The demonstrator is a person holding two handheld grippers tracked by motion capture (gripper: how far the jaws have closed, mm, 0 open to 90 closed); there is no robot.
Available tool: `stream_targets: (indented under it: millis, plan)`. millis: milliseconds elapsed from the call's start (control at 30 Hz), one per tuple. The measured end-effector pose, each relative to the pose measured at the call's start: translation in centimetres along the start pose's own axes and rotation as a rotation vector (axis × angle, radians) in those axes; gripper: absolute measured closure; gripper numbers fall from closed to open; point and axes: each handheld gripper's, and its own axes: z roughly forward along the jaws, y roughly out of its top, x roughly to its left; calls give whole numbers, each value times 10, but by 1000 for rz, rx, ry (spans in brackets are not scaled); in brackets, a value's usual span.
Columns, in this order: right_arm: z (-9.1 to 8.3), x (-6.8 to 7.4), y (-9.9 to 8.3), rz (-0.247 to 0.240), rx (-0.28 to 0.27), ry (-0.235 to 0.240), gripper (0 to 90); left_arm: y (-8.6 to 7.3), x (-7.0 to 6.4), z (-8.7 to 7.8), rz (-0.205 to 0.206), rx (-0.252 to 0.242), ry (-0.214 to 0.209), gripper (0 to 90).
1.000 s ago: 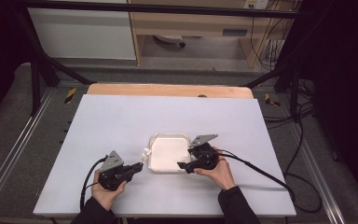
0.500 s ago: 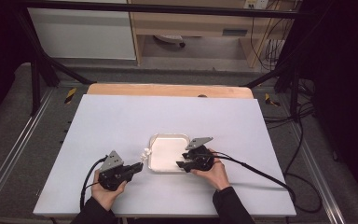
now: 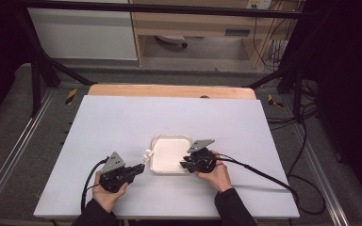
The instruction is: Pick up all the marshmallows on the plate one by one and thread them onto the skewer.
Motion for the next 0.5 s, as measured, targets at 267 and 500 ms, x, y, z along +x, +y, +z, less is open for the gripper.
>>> stream_targets:
  millis: [267,500]
  plan:
    - [0,-1,1,18,-6,8,753,0,0,1,0,1,-4,883]
    - [-11,-2,7,43,-55,36,758,0,0,0,-2,-1,-5,883]
